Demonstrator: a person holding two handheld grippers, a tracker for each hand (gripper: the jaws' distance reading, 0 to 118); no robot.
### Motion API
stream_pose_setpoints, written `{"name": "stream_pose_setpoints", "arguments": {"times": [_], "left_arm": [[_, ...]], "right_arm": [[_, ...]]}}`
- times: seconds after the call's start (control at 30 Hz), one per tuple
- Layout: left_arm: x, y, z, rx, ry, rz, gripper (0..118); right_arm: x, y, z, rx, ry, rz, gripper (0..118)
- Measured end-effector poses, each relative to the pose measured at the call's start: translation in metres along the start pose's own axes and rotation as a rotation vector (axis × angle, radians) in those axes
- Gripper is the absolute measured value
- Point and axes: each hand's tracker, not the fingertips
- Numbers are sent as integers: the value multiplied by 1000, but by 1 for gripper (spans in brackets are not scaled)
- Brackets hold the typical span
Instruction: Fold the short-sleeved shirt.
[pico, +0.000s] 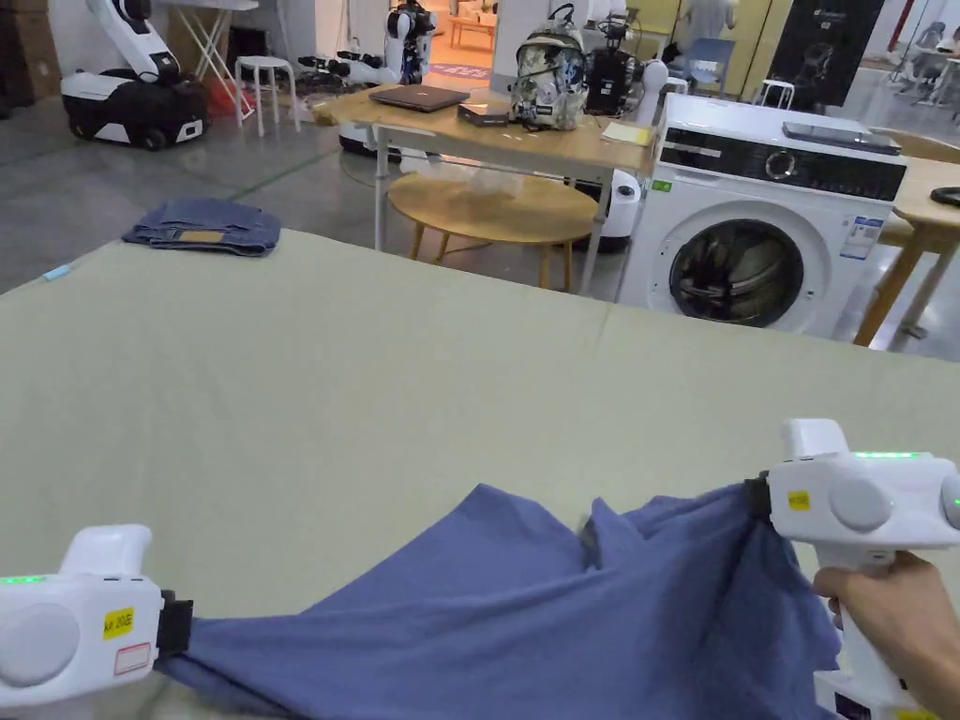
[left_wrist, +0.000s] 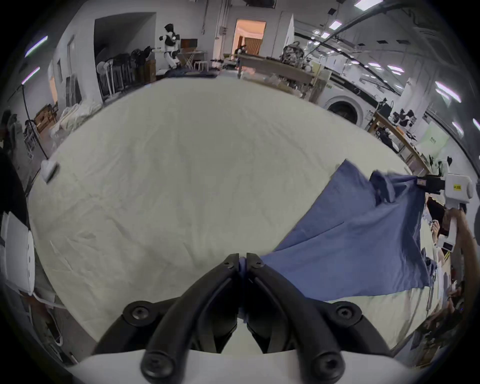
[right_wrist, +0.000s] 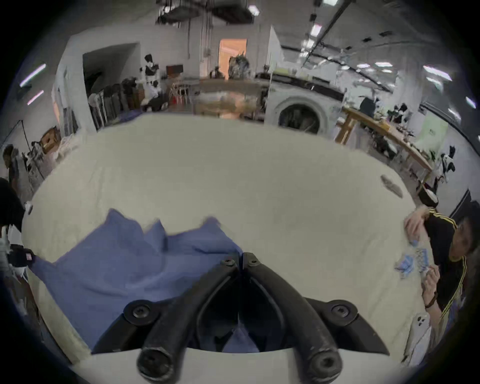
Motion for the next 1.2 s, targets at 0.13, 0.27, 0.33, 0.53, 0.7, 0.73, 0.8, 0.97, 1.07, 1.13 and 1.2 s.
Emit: {"name": "stream_pose_setpoints", "arguments": {"times": [0.13,0.27,0.33,0.53,0.7,0.73,0.8,0.97,1.07,1.13,1.2], "left_arm": [[13,31,21,93,-23,-19,0],[33,81,48,183,-60,-67,0],[49,108,62,233,-75,-98,0],[93,196,98,371,-97,-164,0],[131,262,129,475,-98,-232,0],[137,273,133,473,-98,-231,0],[144,298,133,499,-97,-236,0],[167,343,146,536,-75,-249,0],[175,369,154,572,-62,-249,0],[179,384,159,616,-67,-245,0],[187,399,168,642,-33,-268,0]], "right_arm": [[11,9,63,168,-90,-1,0],[30,25,116,292,-133,-58,0],[39,35,139,321,-166,-69,0],[70,65,193,424,-245,-120,0],[92,93,219,471,-288,-164,0],[96,98,223,484,-291,-174,0],[102,114,229,498,-301,-179,0],[118,154,231,544,-314,-187,0],[124,179,230,570,-329,-185,0],[127,196,230,572,-333,-179,0],[128,214,230,571,-348,-162,0]]}}
